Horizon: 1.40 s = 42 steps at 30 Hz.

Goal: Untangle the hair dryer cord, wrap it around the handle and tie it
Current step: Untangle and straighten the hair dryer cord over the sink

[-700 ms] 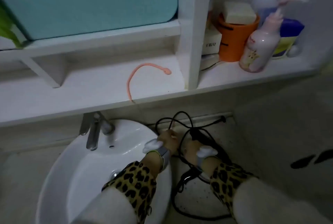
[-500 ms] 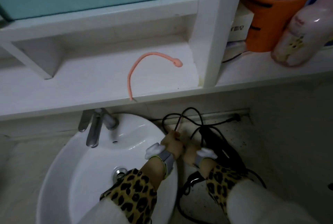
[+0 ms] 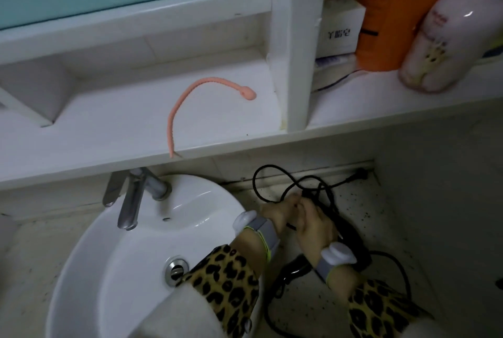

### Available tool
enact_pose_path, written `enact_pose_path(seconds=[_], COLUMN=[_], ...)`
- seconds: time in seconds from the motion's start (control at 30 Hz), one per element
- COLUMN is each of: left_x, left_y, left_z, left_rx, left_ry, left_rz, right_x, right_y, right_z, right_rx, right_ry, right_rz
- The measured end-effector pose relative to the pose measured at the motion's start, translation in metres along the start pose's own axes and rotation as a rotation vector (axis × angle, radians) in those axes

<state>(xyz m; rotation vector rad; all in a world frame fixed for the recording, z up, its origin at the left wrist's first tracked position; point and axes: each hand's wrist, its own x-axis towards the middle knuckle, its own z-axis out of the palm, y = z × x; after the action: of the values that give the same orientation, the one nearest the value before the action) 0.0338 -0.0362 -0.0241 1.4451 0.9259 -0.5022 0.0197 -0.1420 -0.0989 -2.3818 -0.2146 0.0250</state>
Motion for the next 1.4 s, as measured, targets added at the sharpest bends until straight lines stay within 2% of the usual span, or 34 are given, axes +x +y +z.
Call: enact_pose_path(seconds=[0.07, 0.13, 0.2, 0.3, 0.4, 0.5, 0.67, 0.8, 1.03, 1.13, 1.2, 1.33, 1.4], left_x=[-0.009, -0.017, -0.024, -0.039, -0.055, -0.077, -0.115, -0.151, -0.217, -0.24, -0.253, -0.28, -0.296], left_y=[0.002, 0.004, 0.005, 0.003, -0.002, -0.007, -0.007, -0.016, -0.033, -0.028, -0.026, -0.022, -0.018], left_z=[0.004, 0.01, 0.013, 0.013, 0.0, -0.029, -0.068, -0.089, -0.121, -0.13, -0.138, -0.154, -0.159], left_rx=[-0.033, -0.138, -0.26, -0.321, -0.372, -0.321, -0.243, -0.094, 0.076, 0.129, 0.145, 0.124, 0.06], left_ry=[-0.164, -0.249, -0.227, -0.174, -0.254, -0.291, -0.306, -0.354, -0.48, -0.47, -0.444, -0.285, -0.172], left_rz=[-0.039, -0.07, -0.087, 0.067, 0.146, 0.184, 0.228, 0.315, 0.471, 0.539, 0.59, 0.721, 0.765], right_x=[-0.017, -0.029, -0.037, -0.048, -0.064, -0.07, -0.067, -0.082, -0.128, -0.13, -0.128, -0.129, -0.131], right_y=[0.001, 0.005, 0.006, 0.001, -0.004, -0.01, -0.022, -0.049, -0.114, -0.127, -0.135, -0.157, -0.173], right_z=[-0.017, -0.029, -0.035, -0.05, -0.073, -0.092, -0.104, -0.115, -0.154, -0.175, -0.188, -0.212, -0.226], right_rx=[-0.038, -0.069, -0.086, -0.056, 0.074, 0.218, 0.123, 0.152, 0.172, 0.088, 0.072, 0.027, 0.145], right_ry=[-0.018, -0.075, -0.107, -0.181, -0.1, 0.039, 0.07, 0.089, 0.164, 0.141, 0.146, 0.146, 0.118], right_rz=[-0.078, -0.162, -0.228, -0.251, -0.184, -0.056, 0.023, 0.088, 0.04, -0.057, -0.038, -0.04, -0.055])
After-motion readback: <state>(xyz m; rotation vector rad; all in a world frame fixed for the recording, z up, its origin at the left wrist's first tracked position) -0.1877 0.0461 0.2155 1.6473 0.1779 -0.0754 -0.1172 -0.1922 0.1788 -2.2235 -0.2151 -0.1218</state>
